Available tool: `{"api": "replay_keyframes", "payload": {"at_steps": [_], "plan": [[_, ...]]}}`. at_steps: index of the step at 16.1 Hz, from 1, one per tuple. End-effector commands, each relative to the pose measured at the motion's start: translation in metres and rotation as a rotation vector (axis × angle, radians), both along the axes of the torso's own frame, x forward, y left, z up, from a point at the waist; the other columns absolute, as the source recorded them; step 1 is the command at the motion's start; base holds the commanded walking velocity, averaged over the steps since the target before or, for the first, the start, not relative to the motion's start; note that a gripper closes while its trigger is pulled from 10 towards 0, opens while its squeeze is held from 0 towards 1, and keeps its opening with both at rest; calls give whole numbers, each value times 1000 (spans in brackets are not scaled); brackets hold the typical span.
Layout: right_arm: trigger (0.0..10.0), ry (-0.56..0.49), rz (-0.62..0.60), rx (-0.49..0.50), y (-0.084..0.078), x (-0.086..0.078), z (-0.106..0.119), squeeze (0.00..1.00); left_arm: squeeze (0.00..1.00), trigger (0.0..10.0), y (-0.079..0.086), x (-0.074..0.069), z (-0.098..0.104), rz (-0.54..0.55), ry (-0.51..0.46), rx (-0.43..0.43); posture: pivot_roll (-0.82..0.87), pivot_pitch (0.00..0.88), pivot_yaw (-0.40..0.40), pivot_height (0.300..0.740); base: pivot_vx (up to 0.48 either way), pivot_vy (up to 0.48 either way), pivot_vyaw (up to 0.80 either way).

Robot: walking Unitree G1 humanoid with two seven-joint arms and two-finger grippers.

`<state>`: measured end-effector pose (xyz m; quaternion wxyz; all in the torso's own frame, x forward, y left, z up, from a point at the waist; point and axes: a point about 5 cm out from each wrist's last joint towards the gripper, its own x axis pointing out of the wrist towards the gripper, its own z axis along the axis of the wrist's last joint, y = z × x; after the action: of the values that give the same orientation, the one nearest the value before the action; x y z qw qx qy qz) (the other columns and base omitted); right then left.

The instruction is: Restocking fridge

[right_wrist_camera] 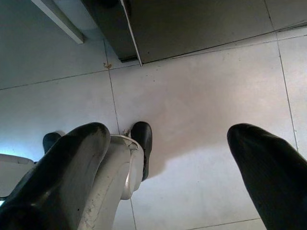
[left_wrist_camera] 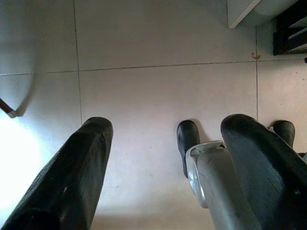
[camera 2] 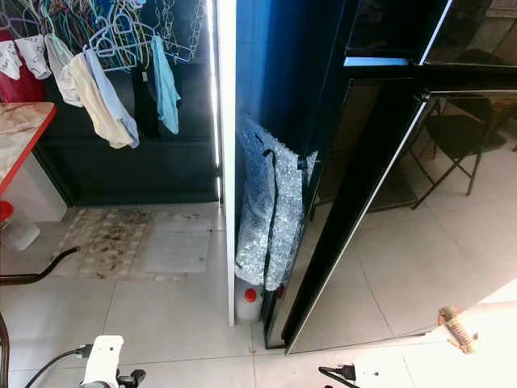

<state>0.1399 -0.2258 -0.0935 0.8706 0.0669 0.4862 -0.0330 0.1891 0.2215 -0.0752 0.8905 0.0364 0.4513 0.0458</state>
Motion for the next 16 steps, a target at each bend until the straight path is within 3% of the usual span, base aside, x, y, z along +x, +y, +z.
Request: {"api": "replay_keyframes", "payload": {"at_steps": [1,4,6,14,16], "plan": [[10000,5,-6,-6,-2,-2,0,0,0,10000,1,-3,-2,-3,14,9,41,13,-57,740,0,0,0],[10000,5,-6,-6,-2,-2,0,0,0,10000,1,-3,-2,-3,14,9,41,13,-57,740,0,0,0],[10000,21,24,61,3,-3,-1,0,0,10000,-2,-5,-3,-19,46,-56,40,17,-56,740,0,0,0],[10000,10,27,58,3,-2,-1,0,0,10000,-1,-5,-3,-21,48,-59,42,21,-54,740,0,0,0],[10000,6,33,53,3,-1,0,0,0,10000,-1,-5,-3,-21,49,-59,40,22,-53,740,0,0,800]]}}
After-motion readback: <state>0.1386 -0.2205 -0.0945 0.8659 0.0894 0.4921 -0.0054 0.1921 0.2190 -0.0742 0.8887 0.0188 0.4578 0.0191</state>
